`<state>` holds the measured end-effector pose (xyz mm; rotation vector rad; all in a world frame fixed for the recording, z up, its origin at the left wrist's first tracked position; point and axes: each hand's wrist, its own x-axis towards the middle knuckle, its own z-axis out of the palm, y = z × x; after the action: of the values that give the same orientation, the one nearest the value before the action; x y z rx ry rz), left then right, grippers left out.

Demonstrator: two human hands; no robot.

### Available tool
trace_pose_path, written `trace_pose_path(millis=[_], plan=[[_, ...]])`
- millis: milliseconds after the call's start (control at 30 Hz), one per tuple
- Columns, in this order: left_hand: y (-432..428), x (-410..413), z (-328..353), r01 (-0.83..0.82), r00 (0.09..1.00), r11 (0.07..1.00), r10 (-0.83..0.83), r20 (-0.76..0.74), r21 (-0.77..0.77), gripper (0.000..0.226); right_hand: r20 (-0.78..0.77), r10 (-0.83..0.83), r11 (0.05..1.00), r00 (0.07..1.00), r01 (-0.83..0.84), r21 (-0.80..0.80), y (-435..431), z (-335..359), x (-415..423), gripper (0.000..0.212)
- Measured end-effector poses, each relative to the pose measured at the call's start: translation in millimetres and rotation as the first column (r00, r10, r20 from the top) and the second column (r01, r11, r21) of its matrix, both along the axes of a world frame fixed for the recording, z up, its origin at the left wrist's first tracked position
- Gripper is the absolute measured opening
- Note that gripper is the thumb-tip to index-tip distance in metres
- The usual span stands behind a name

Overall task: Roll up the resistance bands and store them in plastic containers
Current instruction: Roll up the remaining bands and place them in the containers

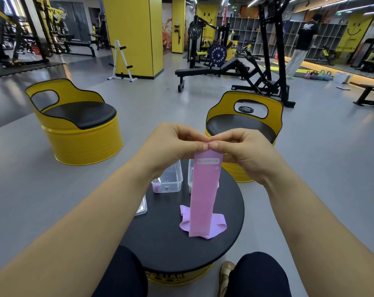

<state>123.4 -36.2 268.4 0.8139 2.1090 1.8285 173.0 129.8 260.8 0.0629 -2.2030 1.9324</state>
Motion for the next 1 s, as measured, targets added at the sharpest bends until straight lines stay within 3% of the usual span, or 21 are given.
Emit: trace_pose_path(millis=[267, 667, 1000], plan=[[0.3, -1.7, -3.7, -0.004, 0.998, 1.000, 0.002, 0.055, 0.022, 0.012, 0.024, -0.012, 1.000, 1.000, 0.012, -0.012, -2.3, -0.3, 0.4, 0.009], [0.5, -1.7, -5.6, -0.065, 0.998, 0.998, 0.065, 0.007, 0.025, 0.006, -0.051, -0.068, 0.993, 0.996, 0.073, 0.092, -3.0, 2.1, 1.4, 0.014], [2.1, 3.2, -3.4, -0.031, 0.998, 0.998, 0.027, 0.063, 0.057, 0.008, -0.084, -0.081, 0.988, 0.993, 0.091, 0.122, -0.4, 1.9, 4.4, 0.014]])
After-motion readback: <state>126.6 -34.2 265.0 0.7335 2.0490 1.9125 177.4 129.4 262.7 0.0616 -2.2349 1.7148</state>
